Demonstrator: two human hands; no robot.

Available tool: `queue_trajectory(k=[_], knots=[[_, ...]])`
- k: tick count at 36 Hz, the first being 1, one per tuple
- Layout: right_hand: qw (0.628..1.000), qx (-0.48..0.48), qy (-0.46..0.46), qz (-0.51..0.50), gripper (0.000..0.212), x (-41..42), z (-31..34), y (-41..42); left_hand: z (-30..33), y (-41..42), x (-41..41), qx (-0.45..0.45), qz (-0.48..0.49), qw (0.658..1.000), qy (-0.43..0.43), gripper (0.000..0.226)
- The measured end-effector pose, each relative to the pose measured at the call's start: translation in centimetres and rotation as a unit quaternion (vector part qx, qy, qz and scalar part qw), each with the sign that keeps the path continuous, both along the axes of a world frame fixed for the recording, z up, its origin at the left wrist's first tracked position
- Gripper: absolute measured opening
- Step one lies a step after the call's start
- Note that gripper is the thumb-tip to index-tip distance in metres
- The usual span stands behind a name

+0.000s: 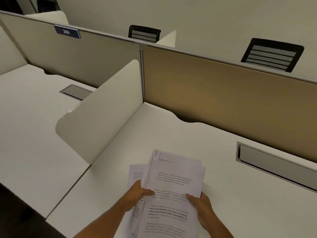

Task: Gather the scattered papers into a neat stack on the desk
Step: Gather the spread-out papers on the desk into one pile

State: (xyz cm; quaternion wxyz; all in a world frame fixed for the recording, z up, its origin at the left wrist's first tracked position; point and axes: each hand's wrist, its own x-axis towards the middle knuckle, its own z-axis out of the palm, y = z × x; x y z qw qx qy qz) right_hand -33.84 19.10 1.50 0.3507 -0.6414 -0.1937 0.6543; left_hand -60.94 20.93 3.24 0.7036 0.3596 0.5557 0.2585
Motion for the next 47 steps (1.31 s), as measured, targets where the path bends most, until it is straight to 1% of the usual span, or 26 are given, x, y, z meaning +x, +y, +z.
queue_trajectory(k=[4, 10, 12, 17, 21, 22, 25, 28, 31, 37, 41, 47], knots=[[0.999, 0.006, -0.031, 0.04, 0.027, -1.6, 0.8, 0.9, -0.4, -1.4, -0.9, 0.008, 0.048, 0.999, 0.021, 0.043], [0.99, -0.003, -0.065, 0.126, 0.023, -4.8, 1.4, 2.4, -2.6, -3.2, -2.6, 0.038, 0.139, 0.982, 0.121, 0.042], [0.987, -0.006, -0.076, 0.145, 0.021, -5.8, 1.3, 2.7, -3.6, -3.6, -3.3, 0.04, 0.156, 0.975, 0.153, 0.042], [0.979, -0.026, -0.112, 0.169, 0.022, -7.7, 0.2, 3.4, -5.1, -3.9, -4.1, 0.017, 0.147, 0.96, 0.237, 0.033], [0.974, -0.038, -0.149, 0.166, 0.024, -8.6, -0.1, 3.5, -6.1, -3.6, -4.5, 0.022, 0.114, 0.937, 0.33, 0.015], [0.972, -0.043, -0.16, 0.167, 0.024, -8.7, -0.2, 3.5, -6.5, -3.4, -4.5, 0.026, 0.104, 0.928, 0.358, 0.014], [0.966, -0.049, -0.189, 0.171, 0.022, -8.7, -1.0, 3.6, -6.9, -2.7, -4.0, 0.034, 0.094, 0.903, 0.417, 0.027], [0.956, -0.043, -0.226, 0.182, 0.015, -8.7, -2.2, 4.0, -5.8, -1.8, -3.0, 0.026, 0.112, 0.908, 0.403, 0.046], [0.956, -0.039, -0.234, 0.176, 0.017, -9.0, -2.2, 4.2, -5.6, -1.0, -2.6, 0.003, 0.148, 0.918, 0.369, 0.057], [0.973, -0.064, -0.162, 0.15, 0.02, -8.4, -3.1, 5.0, -5.4, -0.3, -2.5, -0.035, 0.192, 0.923, 0.332, 0.063], [0.973, -0.079, -0.153, 0.155, 0.019, -8.5, -3.7, 5.3, -5.3, -0.5, -2.1, -0.051, 0.203, 0.927, 0.312, 0.066], [0.977, -0.088, -0.139, 0.139, 0.02, -9.3, -2.7, 5.1, -5.1, -0.9, -2.2, -0.064, 0.214, 0.93, 0.291, 0.072]])
